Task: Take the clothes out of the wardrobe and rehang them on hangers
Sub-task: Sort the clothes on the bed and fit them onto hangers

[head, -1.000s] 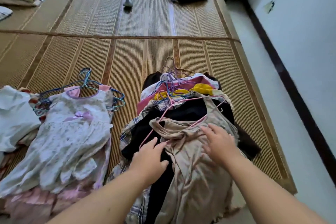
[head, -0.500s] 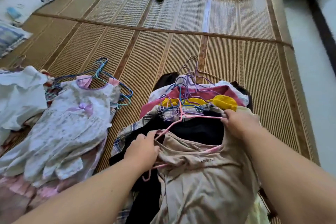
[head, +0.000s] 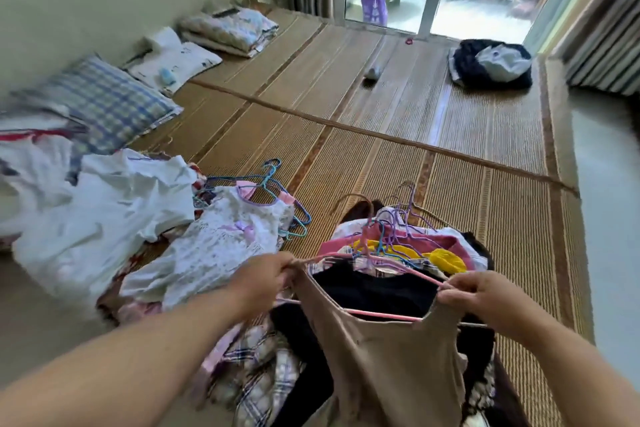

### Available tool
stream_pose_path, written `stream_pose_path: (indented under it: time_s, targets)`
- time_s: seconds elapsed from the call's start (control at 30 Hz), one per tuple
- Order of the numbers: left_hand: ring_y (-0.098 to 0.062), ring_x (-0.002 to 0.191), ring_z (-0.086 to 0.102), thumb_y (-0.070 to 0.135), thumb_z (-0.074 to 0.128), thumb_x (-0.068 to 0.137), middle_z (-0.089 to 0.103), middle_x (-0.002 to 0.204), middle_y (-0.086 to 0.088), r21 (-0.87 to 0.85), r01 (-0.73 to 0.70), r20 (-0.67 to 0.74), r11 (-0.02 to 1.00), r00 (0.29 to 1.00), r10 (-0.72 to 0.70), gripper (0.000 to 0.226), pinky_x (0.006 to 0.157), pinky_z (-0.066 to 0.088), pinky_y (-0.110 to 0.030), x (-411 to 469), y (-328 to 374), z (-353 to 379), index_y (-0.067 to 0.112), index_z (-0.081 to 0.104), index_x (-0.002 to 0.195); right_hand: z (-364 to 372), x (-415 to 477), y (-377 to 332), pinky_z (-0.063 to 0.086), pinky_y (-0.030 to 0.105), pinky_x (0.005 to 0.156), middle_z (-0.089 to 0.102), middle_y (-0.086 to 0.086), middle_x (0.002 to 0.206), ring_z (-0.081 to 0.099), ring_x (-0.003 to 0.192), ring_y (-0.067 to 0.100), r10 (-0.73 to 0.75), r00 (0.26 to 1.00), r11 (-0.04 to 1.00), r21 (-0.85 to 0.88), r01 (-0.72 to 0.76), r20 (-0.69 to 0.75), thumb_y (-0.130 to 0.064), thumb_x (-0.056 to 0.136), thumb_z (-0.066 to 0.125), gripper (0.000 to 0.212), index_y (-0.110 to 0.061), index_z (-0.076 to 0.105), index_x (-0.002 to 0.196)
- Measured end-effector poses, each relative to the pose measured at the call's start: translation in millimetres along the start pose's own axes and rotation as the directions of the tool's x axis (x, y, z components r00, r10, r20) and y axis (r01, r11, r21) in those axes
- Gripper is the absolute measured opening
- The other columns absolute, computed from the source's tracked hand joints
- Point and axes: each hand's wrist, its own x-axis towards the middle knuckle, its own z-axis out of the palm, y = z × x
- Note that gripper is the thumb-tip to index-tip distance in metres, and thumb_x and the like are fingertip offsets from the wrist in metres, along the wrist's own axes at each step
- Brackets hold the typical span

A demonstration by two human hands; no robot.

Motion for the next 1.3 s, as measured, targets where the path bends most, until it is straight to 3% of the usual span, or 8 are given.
stream_pose_path:
  time_s: [0.23, 0.37, 0.43, 0.6, 0.8, 1.0, 1.2, 1.3]
  targets:
    - [-0.020, 0.073, 0.053, 0.031, 0.044, 0.090, 0.054, 0.073, 0.005, 0.065, -0.013, -0.324, 0.998, 0.945, 0.033, 0.021, 0.063, 0.036, -0.035, -115.2, -1.1, -159.2, 0.020, 0.055, 0.076, 0.3, -33.3, -185.0, 0.040, 0.014, 0.058, 0.068, 0.000, 0.072, 0.057, 0.065, 0.010, -0.326, 0.945, 0.932, -0.163, 0.323, 0.007, -0.027, 0.085, 0.067, 0.010, -0.023, 0.074, 0.079]
    - [-0.016, 0.066, 0.050, 0.030, 0.047, 0.093, 0.052, 0.069, 0.008, 0.062, 0.027, -0.491, 0.998, 0.871, 0.007, 0.021, 0.062, 0.040, -0.036, -183.9, -27.1, -244.1, 0.025, 0.053, 0.074, 24.4, -40.8, -291.1, 0.046, 0.036, 0.066, 0.064, 0.005, 0.065, 0.055, 0.062, 0.017, -0.489, 0.871, 0.857, -0.207, 0.472, -0.040, -0.029, 0.084, 0.068, 0.014, -0.025, 0.071, 0.071]
    - [-0.011, 0.064, 0.049, 0.033, 0.047, 0.092, 0.053, 0.067, 0.007, 0.066, 0.043, -0.551, 0.997, 0.834, 0.001, 0.022, 0.062, 0.036, -0.033, -218.7, -52.3, -284.1, 0.025, 0.053, 0.072, 42.0, -44.0, -341.3, 0.046, 0.036, 0.067, 0.063, -0.003, 0.066, 0.057, 0.067, 0.017, -0.559, 0.829, 0.809, -0.231, 0.540, -0.022, -0.029, 0.085, 0.067, 0.019, -0.035, 0.064, 0.067]
    - [-0.019, 0.072, 0.056, 0.039, 0.047, 0.085, 0.062, 0.076, -0.004, -0.004, 0.132, -0.667, 0.991, 0.738, -0.101, 0.031, 0.069, 0.039, -0.034, -292.4, -135.3, -353.3, 0.016, 0.065, 0.091, 105.0, -52.7, -454.8, 0.041, 0.028, 0.063, 0.063, -0.005, 0.070, 0.056, 0.071, 0.016, -0.684, 0.727, 0.717, -0.235, 0.656, -0.056, -0.029, 0.086, 0.065, 0.008, -0.026, 0.072, 0.085]
    - [-0.009, 0.074, 0.053, 0.023, 0.054, 0.095, 0.062, 0.080, 0.011, -0.027, 0.162, -0.705, 0.987, 0.697, -0.133, 0.010, 0.063, 0.033, -0.011, -338.2, -253.2, -434.9, 0.026, 0.064, 0.094, 206.1, -29.7, -580.4, 0.038, 0.022, 0.061, 0.061, -0.006, 0.067, 0.051, 0.063, 0.007, -0.676, 0.736, 0.731, -0.158, 0.663, -0.041, -0.030, 0.086, 0.066, 0.008, -0.028, 0.068, 0.079]
    - [-0.018, 0.081, 0.053, 0.023, 0.047, 0.099, 0.062, 0.085, 0.000, 0.008, 0.279, -0.708, 0.960, 0.679, -0.191, 0.017, 0.059, 0.031, -0.025, -346.7, -358.0, -507.9, 0.018, 0.063, 0.098, 303.8, 14.6, -680.6, 0.043, 0.030, 0.069, 0.067, 0.005, 0.077, 0.059, 0.076, 0.020, -0.639, 0.765, 0.768, -0.108, 0.631, -0.079, -0.031, 0.086, 0.066, 0.012, -0.020, 0.072, 0.085]
    - [-0.022, 0.078, 0.059, 0.024, 0.049, 0.097, 0.066, 0.085, -0.003, -0.003, 0.370, -0.680, 0.929, 0.680, -0.273, 0.015, 0.065, 0.039, -0.032, -336.2, -438.9, -557.3, 0.022, 0.063, 0.095, 369.4, 58.2, -745.7, 0.032, 0.018, 0.052, 0.056, -0.012, 0.067, 0.050, 0.062, 0.004, -0.642, 0.767, 0.736, -0.277, 0.618, 0.004, -0.031, 0.091, 0.060, 0.016, -0.019, 0.070, 0.093]
    - [-0.023, 0.078, 0.061, 0.023, 0.049, 0.097, 0.066, 0.083, -0.001, -0.019, 0.376, -0.678, 0.926, 0.676, -0.288, 0.015, 0.063, 0.039, -0.031, -318.2, -473.1, -579.6, 0.025, 0.063, 0.092, 394.6, 91.3, -775.6, 0.031, 0.017, 0.052, 0.055, -0.009, 0.069, 0.050, 0.065, 0.010, -0.629, 0.777, 0.735, -0.310, 0.603, 0.023, -0.031, 0.091, 0.059, 0.017, -0.018, 0.069, 0.095]
